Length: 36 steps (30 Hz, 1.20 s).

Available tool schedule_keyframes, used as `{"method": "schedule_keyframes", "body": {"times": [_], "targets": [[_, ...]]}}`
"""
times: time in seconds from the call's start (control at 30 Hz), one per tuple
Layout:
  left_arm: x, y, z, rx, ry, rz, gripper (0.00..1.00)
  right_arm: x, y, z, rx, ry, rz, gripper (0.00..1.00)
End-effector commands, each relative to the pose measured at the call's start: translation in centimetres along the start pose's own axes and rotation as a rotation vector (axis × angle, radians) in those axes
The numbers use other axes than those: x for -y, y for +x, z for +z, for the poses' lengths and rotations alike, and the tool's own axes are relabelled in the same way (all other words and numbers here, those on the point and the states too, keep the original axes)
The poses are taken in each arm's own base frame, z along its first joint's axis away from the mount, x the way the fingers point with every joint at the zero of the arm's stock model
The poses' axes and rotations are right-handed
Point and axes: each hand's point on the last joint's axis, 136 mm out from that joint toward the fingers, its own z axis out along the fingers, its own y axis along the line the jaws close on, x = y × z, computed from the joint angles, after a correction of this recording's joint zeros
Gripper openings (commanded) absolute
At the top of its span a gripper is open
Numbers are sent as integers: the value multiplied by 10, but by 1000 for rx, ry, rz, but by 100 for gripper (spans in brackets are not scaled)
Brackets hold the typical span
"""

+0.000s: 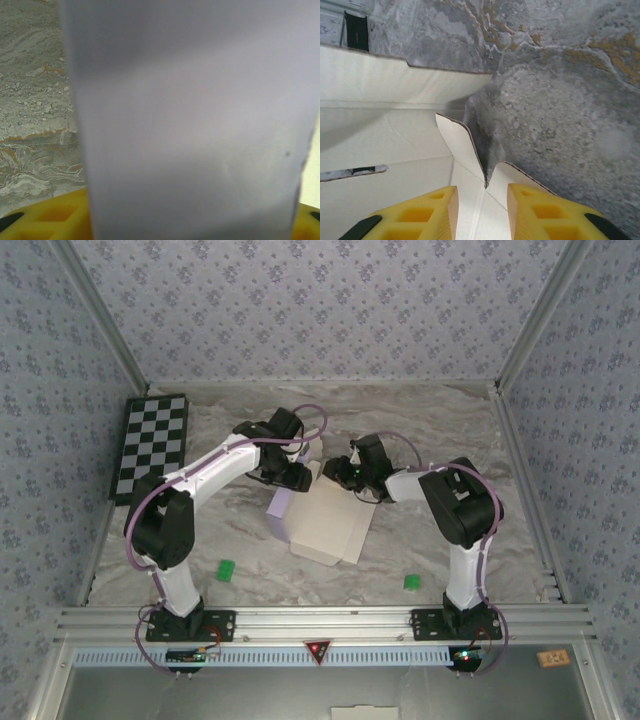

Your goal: Fold the paper box

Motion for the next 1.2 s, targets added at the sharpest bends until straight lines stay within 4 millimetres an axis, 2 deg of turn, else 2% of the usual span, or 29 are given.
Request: {"method": "schedule_keyframes", "body": {"times": [0.0, 0.2, 0.4, 0.67, 0.77, 0.97, 1.17], "targets": [[3, 1, -9, 13, 23, 12, 57, -18, -11, 8, 30, -79, 10, 33], [5, 1, -10, 14, 33, 11, 56, -25, -20, 10, 58, -100, 28, 31], [7, 1, -11, 18, 48, 11, 55, -18, -21, 18, 46, -59, 56, 30], [9, 1, -12, 19, 57, 11, 54, 13, -15, 23, 45, 79, 53, 31], [8, 2, -12, 18, 58, 8, 54, 17, -13, 25, 35, 96, 36, 33], [11, 1, -12, 20, 77, 8, 54, -10, -8, 33, -10, -88, -20, 33], [7, 1, -13, 22, 77, -12, 54, -25, -7, 18, 9, -165, -93, 31]]}}
